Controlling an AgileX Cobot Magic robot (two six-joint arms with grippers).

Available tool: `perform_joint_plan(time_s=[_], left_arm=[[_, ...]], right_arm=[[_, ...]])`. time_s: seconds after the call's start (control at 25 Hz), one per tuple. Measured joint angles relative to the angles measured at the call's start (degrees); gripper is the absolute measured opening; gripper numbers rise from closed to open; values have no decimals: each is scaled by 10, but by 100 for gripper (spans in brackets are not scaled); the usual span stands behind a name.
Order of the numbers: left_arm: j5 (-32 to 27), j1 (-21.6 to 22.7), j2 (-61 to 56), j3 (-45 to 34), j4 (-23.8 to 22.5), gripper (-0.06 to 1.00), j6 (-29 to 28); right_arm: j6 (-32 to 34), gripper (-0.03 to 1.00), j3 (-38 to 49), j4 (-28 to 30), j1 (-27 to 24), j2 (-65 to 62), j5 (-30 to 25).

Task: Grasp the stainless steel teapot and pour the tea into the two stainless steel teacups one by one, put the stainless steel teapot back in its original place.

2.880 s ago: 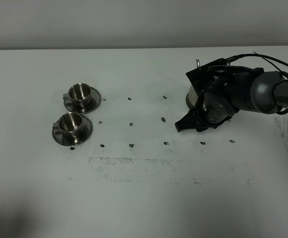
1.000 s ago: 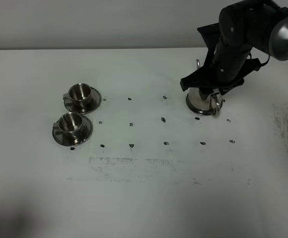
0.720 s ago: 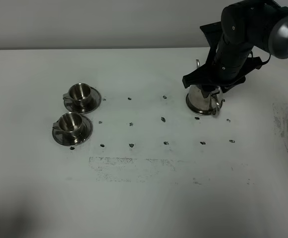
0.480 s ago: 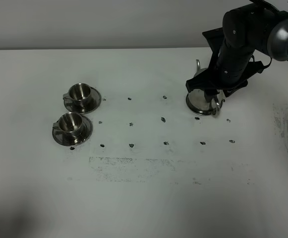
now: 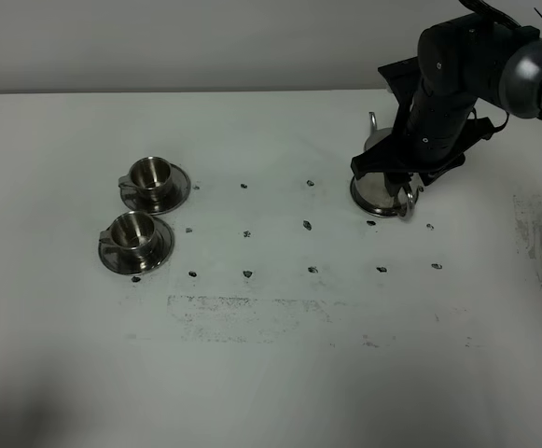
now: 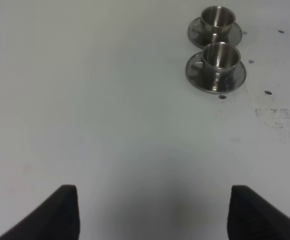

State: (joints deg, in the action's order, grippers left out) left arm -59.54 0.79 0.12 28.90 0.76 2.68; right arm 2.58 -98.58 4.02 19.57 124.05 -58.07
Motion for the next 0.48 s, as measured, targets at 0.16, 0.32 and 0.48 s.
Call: perform_joint_plan(time_s=[0.16,0.32,0.48], left_arm=[[0,0,0,0,0,61,0],[0,0,0,0,0,61,0],[0,0,0,0,0,61,0]], right_arm=[[-8,46,0,0,0,5,3],[-19,46,0,0,0,5,5],[-22,46,0,0,0,12,6]])
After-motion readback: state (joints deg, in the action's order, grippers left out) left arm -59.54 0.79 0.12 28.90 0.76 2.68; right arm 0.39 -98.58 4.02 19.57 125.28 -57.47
